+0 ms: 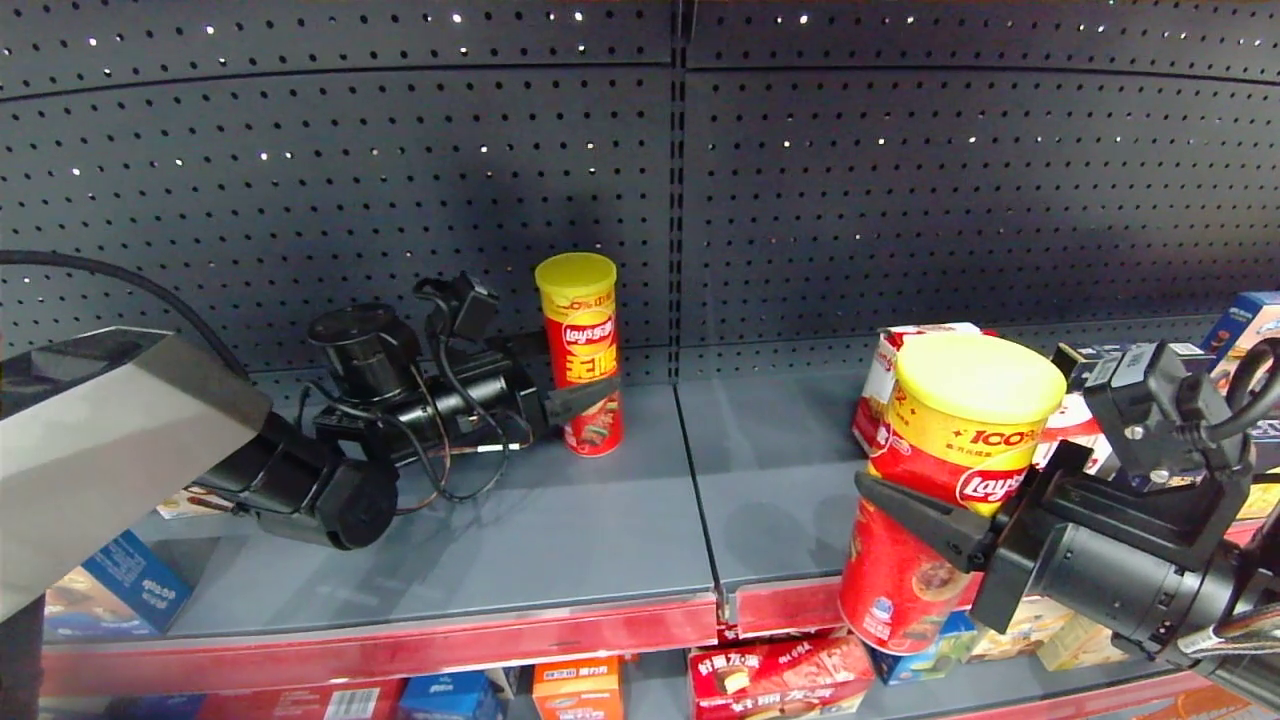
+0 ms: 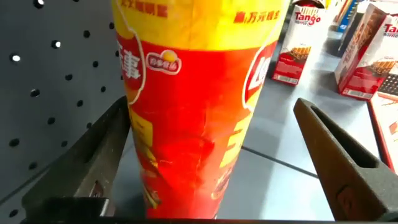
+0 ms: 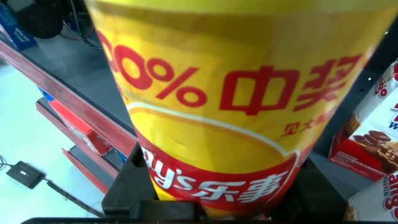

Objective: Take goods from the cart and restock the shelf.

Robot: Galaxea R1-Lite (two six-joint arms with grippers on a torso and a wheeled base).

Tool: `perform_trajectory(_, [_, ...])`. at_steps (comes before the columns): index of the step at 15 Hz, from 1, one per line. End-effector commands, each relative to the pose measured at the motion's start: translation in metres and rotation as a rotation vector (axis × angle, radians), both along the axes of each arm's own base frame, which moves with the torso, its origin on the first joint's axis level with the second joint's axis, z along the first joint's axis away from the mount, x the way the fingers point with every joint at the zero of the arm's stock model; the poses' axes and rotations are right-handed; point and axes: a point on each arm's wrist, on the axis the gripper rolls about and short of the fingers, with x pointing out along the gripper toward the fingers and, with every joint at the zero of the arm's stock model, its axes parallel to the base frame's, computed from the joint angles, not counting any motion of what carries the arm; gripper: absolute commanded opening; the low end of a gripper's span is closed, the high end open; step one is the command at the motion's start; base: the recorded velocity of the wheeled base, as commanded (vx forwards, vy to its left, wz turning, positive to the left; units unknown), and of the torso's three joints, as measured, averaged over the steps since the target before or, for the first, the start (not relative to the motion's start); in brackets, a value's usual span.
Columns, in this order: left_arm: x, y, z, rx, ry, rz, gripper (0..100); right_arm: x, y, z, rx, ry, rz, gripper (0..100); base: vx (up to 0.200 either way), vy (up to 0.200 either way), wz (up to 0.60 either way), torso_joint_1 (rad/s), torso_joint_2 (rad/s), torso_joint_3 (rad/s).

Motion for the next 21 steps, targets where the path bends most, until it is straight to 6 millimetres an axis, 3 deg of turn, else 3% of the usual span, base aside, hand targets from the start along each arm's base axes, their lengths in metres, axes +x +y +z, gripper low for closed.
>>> perform_trajectory(1, [0.004,-0.001,0.007,-0.002,-0.015,0.003,100,0.000,0.000,0.000,-0.001,0.001,0.000,0,0.000,0.000,0.00,0.000,0.00,0.000])
perform_trajectory(7, [0.012,0.008,0.009,0.003,-0.009,0.045,100,-0.001,-0.001,-0.001,-0.002,0.002,0.001,0,0.000,0.000,0.00,0.000,0.00,0.000])
perform_trajectory(13, [0.019,0.008,-0.007,0.010,0.022,0.053,100,-0.001,-0.001,-0.002,-0.005,0.006,0.001,0,0.000,0.000,0.00,0.000,0.00,0.000])
perform_trajectory(14, [0.023,0.007,-0.008,0.009,0.019,0.054,0,-0.001,-0.001,-0.002,-0.005,0.006,0.001,0,0.000,0.000,0.00,0.000,0.00,0.000])
perform_trajectory(18, [0.024,0.004,-0.006,0.007,0.007,0.047,0,-0.001,-0.001,-0.003,-0.006,0.007,0.000,0,0.000,0.000,0.00,0.000,0.00,0.000])
perform_trajectory(21, [0.012,0.006,0.015,-0.002,-0.028,0.051,0,-0.001,-0.001,-0.003,-0.009,0.011,0.000,0,0.000,0.000,0.00,0.000,0.00,0.000])
